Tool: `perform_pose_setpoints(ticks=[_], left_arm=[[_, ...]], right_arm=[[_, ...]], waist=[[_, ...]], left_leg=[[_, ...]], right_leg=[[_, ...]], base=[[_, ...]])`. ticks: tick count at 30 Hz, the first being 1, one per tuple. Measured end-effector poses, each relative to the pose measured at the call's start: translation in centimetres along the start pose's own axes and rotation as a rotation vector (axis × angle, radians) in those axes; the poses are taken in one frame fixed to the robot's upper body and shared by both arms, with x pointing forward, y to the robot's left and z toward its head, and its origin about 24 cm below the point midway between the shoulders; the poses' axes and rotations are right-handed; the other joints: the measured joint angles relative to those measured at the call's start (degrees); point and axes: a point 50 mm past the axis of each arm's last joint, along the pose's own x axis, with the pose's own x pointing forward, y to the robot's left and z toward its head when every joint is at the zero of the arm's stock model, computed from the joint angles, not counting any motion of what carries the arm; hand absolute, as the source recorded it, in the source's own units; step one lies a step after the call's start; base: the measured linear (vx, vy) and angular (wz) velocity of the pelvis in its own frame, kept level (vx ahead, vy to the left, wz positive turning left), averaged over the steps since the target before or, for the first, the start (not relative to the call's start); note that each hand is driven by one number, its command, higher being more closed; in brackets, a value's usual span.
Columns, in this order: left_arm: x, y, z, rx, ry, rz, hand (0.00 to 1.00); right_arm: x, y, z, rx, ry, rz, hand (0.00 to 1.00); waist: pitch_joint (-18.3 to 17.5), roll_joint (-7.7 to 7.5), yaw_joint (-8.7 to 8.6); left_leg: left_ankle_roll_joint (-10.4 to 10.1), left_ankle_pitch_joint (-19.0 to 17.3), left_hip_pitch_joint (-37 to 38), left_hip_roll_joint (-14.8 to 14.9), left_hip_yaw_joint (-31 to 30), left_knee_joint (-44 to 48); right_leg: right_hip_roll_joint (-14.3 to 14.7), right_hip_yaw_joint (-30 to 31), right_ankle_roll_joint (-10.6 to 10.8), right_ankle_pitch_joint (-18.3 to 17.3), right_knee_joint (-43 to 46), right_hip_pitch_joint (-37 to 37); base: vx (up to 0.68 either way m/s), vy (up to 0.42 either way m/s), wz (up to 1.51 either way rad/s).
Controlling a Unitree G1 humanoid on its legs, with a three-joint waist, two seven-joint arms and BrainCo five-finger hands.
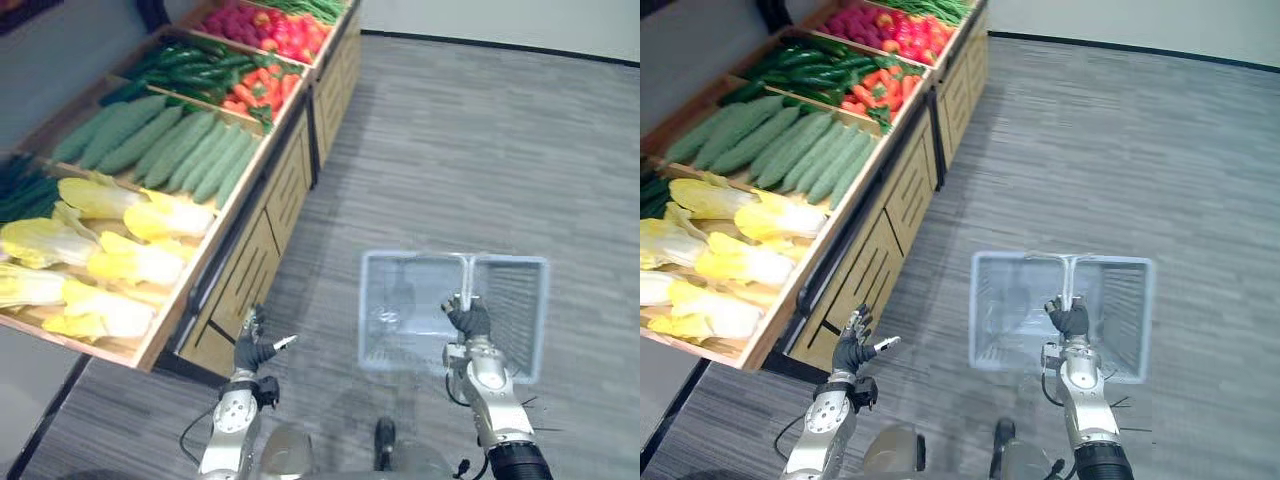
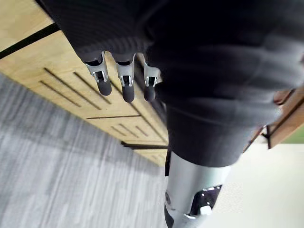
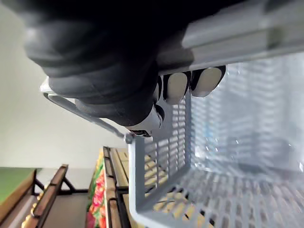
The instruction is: Pick vegetable in the basket
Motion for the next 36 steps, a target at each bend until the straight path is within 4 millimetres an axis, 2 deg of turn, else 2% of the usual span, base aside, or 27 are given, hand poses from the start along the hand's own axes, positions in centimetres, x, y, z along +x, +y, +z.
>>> perform_pose_setpoints(ticks=[1,2,3,4,6,8,9,10,11,12,13,15,17,18,19,20,21,22,24,26,31,33,36], left_arm=[[0.1,0.0,0.5,0.005,-0.023,0.000,0.00],[0.1,-0.1,1.6,0.024,-0.074,0.001,0.00],[0.2,-0.1,2.3,0.043,-0.110,0.007,0.00],[0.4,-0.1,3.5,0.057,-0.164,0.018,0.00],[0.1,0.0,6.3,0.077,-0.294,0.052,0.00],[-0.4,0.4,8.2,0.114,-0.391,0.098,0.00],[-0.6,0.5,8.8,0.158,-0.427,0.131,0.00],[-0.6,0.5,9.0,0.179,-0.442,0.147,0.00],[-0.8,0.6,9.2,0.211,-0.459,0.172,0.00],[-1.0,0.7,9.5,0.236,-0.482,0.194,0.00],[-1.5,0.8,10.4,0.253,-0.532,0.230,0.00],[-1.9,1.0,11.0,0.263,-0.568,0.265,0.00],[-2.3,0.9,11.0,0.281,-0.578,0.289,0.00],[-2.3,0.7,10.9,0.279,-0.574,0.280,0.00],[-2.4,-0.1,10.9,0.262,-0.575,0.250,0.00],[-2.5,-0.3,10.8,0.255,-0.575,0.245,0.00],[-2.5,-0.4,10.7,0.251,-0.570,0.245,0.00],[-2.6,-0.3,10.7,0.255,-0.569,0.245,0.00],[-2.6,-0.6,9.8,0.230,-0.516,0.251,0.00],[-2.7,-0.6,9.4,0.214,-0.489,0.266,0.00],[-1.5,-1.0,8.5,0.209,-0.440,0.245,0.00],[-1.0,-0.5,8.1,0.227,-0.407,0.265,0.00],[-0.4,0.0,7.3,0.256,-0.368,0.272,0.00]], right_arm=[[0.0,-0.6,0.0,0.005,-0.002,-0.024,1.00],[-0.1,-1.8,-0.1,0.003,-0.004,-0.074,1.00],[-0.3,-2.7,-0.6,-0.004,0.009,-0.111,1.00],[-0.8,-3.3,-1.3,-0.008,0.036,-0.139,1.00],[-0.8,-4.1,-1.5,-0.012,0.043,-0.168,1.00],[-0.9,-4.2,-2.8,-0.025,0.105,-0.176,1.00],[-1.3,-4.2,-3.7,-0.031,0.144,-0.178,1.00],[-1.5,-4.2,-4.2,-0.035,0.165,-0.179,1.00],[-1.8,-4.3,-4.8,-0.048,0.188,-0.177,1.00],[-2.3,-4.4,-5.4,-0.060,0.210,-0.176,1.00],[-3.3,-4.3,-6.4,-0.074,0.248,-0.164,1.00],[-4.1,-4.1,-7.1,-0.073,0.278,-0.151,1.00],[-4.7,-3.9,-7.5,-0.063,0.292,-0.146,1.00],[-4.8,-3.9,-7.5,-0.061,0.287,-0.147,1.00],[-5.4,-4.1,-7.3,-0.055,0.275,-0.144,1.00],[-5.6,-4.3,-7.4,-0.055,0.276,-0.155,1.00],[-5.7,-4.5,-7.4,-0.058,0.277,-0.152,1.00],[-6.4,-4.3,-7.8,-0.052,0.294,-0.149,1.00],[-7.2,-4.9,-8.4,-0.055,0.327,-0.164,1.00],[-7.8,-5.6,-8.7,-0.055,0.342,-0.178,1.00],[-8.7,-5.7,-8.9,0.010,0.357,-0.181,1.00],[-9.5,-5.3,-9.1,0.036,0.369,-0.166,1.00],[-9.6,-4.8,-9.2,0.054,0.376,-0.155,1.00]], waist=[[0.05,0.18,-0.11],[-0.30,1.42,-0.15],[-0.46,2.08,-0.19],[-1.12,-0.35,-0.32],[-1.41,-2.02,-0.13],[-1.43,-2.01,0.08],[-1.40,-1.97,-0.10],[-1.37,-2.02,-0.10],[-1.36,-2.05,-0.09],[-1.34,-2.16,-0.26],[-1.47,-2.37,-0.87],[-1.52,-2.27,-1.81],[-1.52,-2.32,-1.76],[-1.53,-2.32,-1.80],[-1.67,-2.48,-2.09],[-1.82,-2.73,-2.08],[-2.19,-3.47,-1.99],[-3.08,-6.40,-1.67],[-4.15,-4.05,-1.77],[-4.46,-3.71,-1.56],[-4.78,-4.55,-2.06],[-4.96,-4.66,-2.24],[-5.99,-5.01,-3.29]], left_leg=[[-0.42,0.28,-0.79,-0.29,1.02,-5.27],[-1.46,5.24,-1.20,-0.16,4.23,-16.55],[4.24,8.91,-0.53,-0.62,7.29,-19.85],[4.79,10.20,1.21,-4.15,8.76,-23.85],[5.79,10.00,1.53,-6.93,10.51,-25.57],[7.50,8.64,1.89,-8.54,8.90,-25.32],[7.76,7.55,3.88,-9.64,7.68,-26.62],[7.73,7.02,5.30,-10.29,6.77,-27.14],[7.76,6.83,7.64,-11.43,4.80,-28.28],[7.97,6.67,10.05,-12.70,2.38,-29.82],[9.01,6.27,12.24,-13.69,-1.55,-30.87],[9.23,6.21,13.13,-14.06,-6.14,-31.36],[9.03,6.26,14.47,-14.57,-12.95,-31.69],[8.81,6.19,14.90,-14.68,-14.86,-31.82],[7.74,5.80,15.49,-14.91,-19.52,-31.27],[7.12,5.45,15.46,-15.03,-20.53,-30.81],[5.57,4.51,15.06,-15.58,-21.01,-29.37],[3.33,2.97,13.86,-17.19,-20.29,-26.74],[1.75,1.07,11.49,-12.92,-16.84,-23.55],[1.31,1.39,12.50,-10.72,-14.94,-26.20],[0.19,4.24,11.90,-10.01,-11.96,-29.60],[0.57,6.03,12.60,-9.90,-9.75,-32.44],[0.62,5.84,12.59,-8.77,-7.25,-34.92]], right_leg=[[-0.31,-0.78,0.54,-0.51,-0.14,0.77],[-0.57,-2.09,2.17,-2.40,0.25,2.43],[-0.68,-2.82,3.30,-4.55,1.43,3.98],[-3.69,-4.05,3.84,-5.84,2.23,4.18],[-6.23,-6.73,5.38,-7.21,2.22,4.48],[-7.20,-8.39,5.69,-7.31,4.17,5.52],[-8.52,-8.94,7.34,-8.34,10.18,5.22],[-9.56,-8.86,8.18,-8.88,14.91,4.55],[-11.37,-8.57,8.78,-8.73,23.40,2.66],[-13.30,-7.62,11.11,-6.27,32.76,0.11],[-13.30,-2.83,10.55,-5.98,44.43,-4.88],[-10.91,0.57,8.52,-9.68,47.25,-8.37],[-6.83,5.48,5.62,-13.86,42.65,-13.25],[-5.72,7.09,5.06,-14.52,40.46,-14.07],[-3.06,12.26,4.89,-15.40,33.80,-14.88],[-2.54,14.03,4.89,-15.36,30.82,-15.01],[-2.84,15.51,4.34,-13.73,25.02,-14.67],[-5.35,15.62,4.93,-6.69,17.80,-14.05],[-4.08,9.84,4.90,-7.29,17.16,-11.43],[-3.03,7.49,4.70,-7.41,16.92,-10.49],[-4.06,3.44,3.39,-8.06,14.38,-9.22],[-4.25,2.73,2.39,-7.36,12.12,-7.94],[-4.11,1.84,2.09,-6.34,10.51,-7.76]], base=[[0.37,0.105,0.51],[0.37,0.133,0.61],[0.47,0.172,0.89],[0.41,0.156,0.88],[0.38,0.139,0.81],[0.37,0.110,0.80],[0.28,0.099,0.84],[0.22,0.085,0.81],[0.22,0.073,0.80],[0.33,0.041,1.30],[0.27,0.023,1.34],[0.28,-0.061,1.47],[0.29,-0.111,1.58],[0.34,-0.204,1.79],[0.28,-0.205,1.59],[0.33,-0.272,1.77],[0.27,-0.252,1.43],[0.26,-0.266,1.64],[0.22,-0.235,1.38],[0.13,-0.190,0.67],[0.01,-0.105,0.37],[-0.09,-0.010,0.17],[-0.07,-0.017,0.15]])
